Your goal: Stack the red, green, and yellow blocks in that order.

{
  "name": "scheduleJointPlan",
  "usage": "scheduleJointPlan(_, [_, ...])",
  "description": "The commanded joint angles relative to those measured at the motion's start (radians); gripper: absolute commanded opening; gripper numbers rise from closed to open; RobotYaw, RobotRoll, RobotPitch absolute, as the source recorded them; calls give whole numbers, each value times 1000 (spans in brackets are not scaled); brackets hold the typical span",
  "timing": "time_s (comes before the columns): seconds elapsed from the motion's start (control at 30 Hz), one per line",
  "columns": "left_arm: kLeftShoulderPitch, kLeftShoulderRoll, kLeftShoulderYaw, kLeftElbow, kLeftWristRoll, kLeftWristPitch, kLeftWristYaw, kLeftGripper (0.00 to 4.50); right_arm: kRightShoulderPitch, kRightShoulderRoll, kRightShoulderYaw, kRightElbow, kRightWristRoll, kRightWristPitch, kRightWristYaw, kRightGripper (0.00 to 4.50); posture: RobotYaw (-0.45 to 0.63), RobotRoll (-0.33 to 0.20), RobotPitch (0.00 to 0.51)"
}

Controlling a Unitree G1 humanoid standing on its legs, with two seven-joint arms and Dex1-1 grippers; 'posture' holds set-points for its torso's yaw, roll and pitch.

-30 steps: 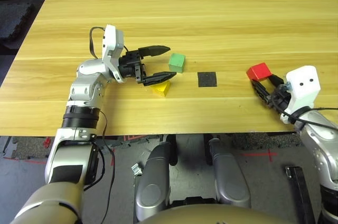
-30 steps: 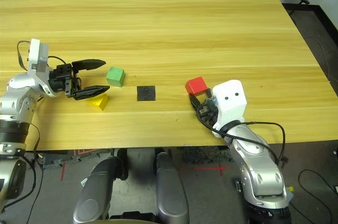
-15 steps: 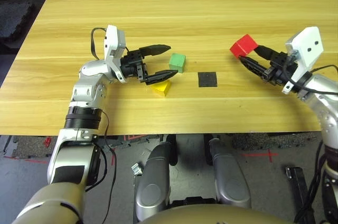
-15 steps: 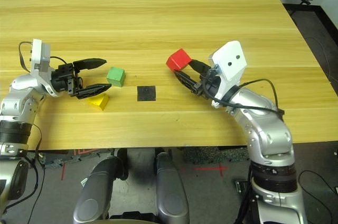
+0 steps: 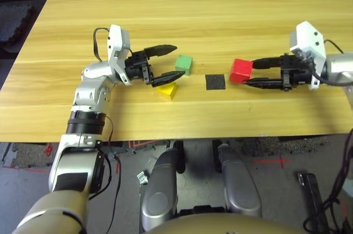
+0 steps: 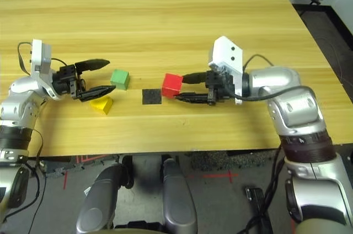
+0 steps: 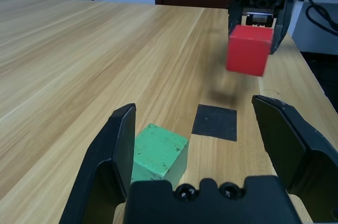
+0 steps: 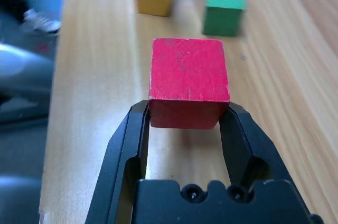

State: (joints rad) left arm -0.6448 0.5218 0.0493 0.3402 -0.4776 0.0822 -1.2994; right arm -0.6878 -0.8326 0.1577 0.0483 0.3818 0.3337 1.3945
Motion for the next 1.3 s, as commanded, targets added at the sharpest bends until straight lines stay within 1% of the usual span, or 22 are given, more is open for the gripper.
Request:
scheduleJointPlan(0.03, [24, 1, 2, -28, 8, -2, 7, 4500, -42, 31, 54, 77, -67, -110, 62, 2049, 250, 30, 273])
scheduleJointPlan(0.23, [49, 5, 9, -74, -1, 15, 30, 4500, -118, 119, 82, 242, -167, -224, 33, 2049, 265, 33, 272])
scheduleJointPlan(0.5, [69, 13, 18, -104, -5, 30, 46, 4500, -137, 194, 73, 360, -239, -310, -27, 2049, 289, 42, 274])
scheduleJointPlan(0.73, [68, 11, 18, -104, -4, 32, 52, 4500, -124, 219, 66, 344, -234, -289, -44, 2049, 288, 43, 277])
scheduleJointPlan(1.3, [47, 12, 14, -77, 0, 32, 45, 4500, -38, 213, 71, 269, -232, -266, -50, 2049, 276, 47, 287])
